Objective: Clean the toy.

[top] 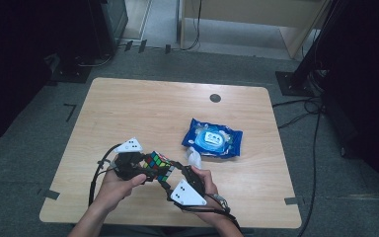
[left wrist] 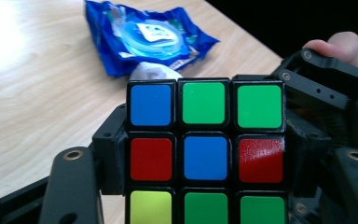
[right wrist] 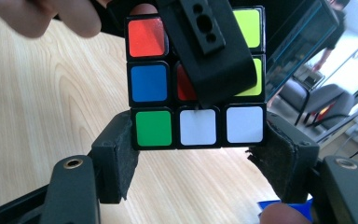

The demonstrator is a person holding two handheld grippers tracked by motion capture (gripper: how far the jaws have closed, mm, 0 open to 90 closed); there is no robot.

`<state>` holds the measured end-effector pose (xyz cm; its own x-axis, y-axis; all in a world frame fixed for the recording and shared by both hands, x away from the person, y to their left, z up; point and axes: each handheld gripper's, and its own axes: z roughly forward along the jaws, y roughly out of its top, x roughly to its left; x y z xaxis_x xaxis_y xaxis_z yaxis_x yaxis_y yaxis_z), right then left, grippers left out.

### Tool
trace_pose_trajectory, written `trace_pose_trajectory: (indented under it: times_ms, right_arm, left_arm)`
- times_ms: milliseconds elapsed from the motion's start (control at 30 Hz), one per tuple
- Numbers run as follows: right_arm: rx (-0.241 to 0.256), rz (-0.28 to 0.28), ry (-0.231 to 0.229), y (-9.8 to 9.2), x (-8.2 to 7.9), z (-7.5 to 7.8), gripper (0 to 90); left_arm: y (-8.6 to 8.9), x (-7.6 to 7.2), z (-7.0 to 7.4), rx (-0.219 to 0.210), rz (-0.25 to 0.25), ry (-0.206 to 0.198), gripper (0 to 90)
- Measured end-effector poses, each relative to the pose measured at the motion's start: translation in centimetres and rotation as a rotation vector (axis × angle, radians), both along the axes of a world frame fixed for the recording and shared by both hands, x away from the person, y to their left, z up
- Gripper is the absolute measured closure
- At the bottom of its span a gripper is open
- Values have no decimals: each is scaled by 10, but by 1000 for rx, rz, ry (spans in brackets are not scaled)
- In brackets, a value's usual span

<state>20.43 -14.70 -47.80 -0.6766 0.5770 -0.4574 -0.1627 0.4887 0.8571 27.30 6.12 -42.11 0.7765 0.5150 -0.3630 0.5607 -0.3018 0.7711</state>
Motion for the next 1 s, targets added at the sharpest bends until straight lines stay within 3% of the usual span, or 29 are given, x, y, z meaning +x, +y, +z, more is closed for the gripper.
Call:
trace_pose_trajectory:
  times_ms: [100, 200, 267, 333, 467, 600, 833, 1000]
  right_arm:
    - [18, -12, 20, 1, 0, 1, 337]
    - [84, -36, 99, -1, 4, 1, 303]
    - [183, -70, 209, -7, 9, 0, 310]
    - [328, -69, 356, -14, 14, -2, 330]
    - [477, -24, 476, -9, 14, 3, 322]
    - [568, -32, 556, 2, 12, 10, 284]
    - [663, -89, 590, 5, 8, 14, 283]
    - [750, -86, 655, 1, 11, 13, 285]
  left_arm:
    - [0, -2, 1, 5, 9, -33, 340]
    - [2, -4, 4, -13, 58, -80, 341]
    - [6, -5, 6, -46, 113, -120, 341]
    - [10, -8, 6, -93, 160, -160, 341]
    - [5, -14, 3, -126, 194, -218, 343]
    - [-2, -17, 0, -135, 223, -221, 343]
    - [-5, -18, -4, -136, 238, -211, 343]
    - [-6, -17, -6, -133, 236, -203, 342]
